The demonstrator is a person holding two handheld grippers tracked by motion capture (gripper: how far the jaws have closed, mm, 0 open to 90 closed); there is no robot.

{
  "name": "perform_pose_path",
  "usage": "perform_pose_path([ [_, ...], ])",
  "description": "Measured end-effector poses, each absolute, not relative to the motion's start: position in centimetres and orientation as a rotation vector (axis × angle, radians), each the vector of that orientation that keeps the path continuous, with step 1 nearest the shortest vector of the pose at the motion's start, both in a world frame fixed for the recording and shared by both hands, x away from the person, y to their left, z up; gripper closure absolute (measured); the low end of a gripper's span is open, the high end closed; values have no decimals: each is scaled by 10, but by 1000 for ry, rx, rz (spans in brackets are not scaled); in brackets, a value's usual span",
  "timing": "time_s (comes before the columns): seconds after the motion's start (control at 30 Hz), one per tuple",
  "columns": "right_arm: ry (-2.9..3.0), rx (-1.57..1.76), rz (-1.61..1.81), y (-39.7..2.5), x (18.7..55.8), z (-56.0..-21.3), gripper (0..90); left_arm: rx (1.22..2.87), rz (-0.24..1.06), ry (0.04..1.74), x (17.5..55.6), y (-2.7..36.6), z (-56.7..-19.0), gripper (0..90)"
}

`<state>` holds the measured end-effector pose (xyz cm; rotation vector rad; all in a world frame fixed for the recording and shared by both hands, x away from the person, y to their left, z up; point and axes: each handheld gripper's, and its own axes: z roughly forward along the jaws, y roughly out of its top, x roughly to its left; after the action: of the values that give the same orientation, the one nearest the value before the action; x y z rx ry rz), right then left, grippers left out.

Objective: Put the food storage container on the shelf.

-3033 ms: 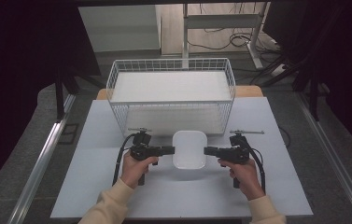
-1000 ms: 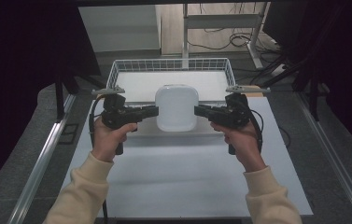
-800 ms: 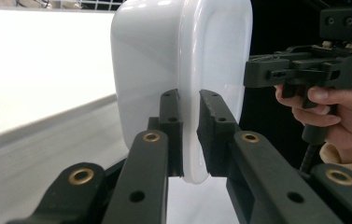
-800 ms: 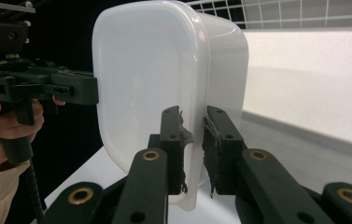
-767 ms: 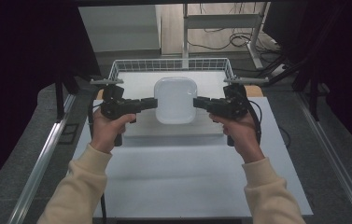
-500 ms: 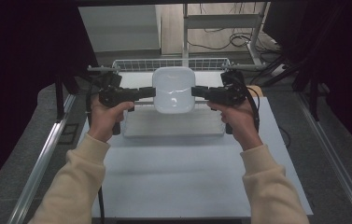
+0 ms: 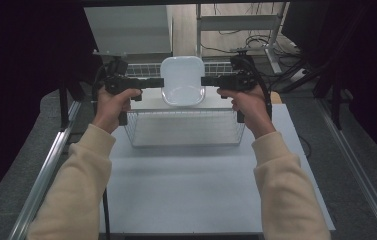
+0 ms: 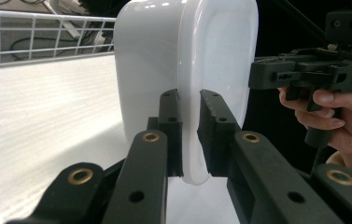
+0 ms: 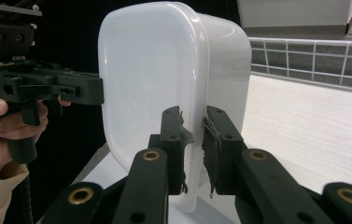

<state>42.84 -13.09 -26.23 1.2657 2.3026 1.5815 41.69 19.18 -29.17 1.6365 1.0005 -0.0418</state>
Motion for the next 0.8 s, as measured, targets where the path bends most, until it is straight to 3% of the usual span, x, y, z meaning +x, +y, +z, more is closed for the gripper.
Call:
perform_pose_path([
  [0.57, 2337, 1506, 1550, -134, 474, -283, 758, 1611, -170, 1123, 458, 188, -310, 794],
  [0.8, 2349, 1616, 1513, -128, 489, -290, 697, 1557, -235, 1189, 476, 190, -318, 733],
])
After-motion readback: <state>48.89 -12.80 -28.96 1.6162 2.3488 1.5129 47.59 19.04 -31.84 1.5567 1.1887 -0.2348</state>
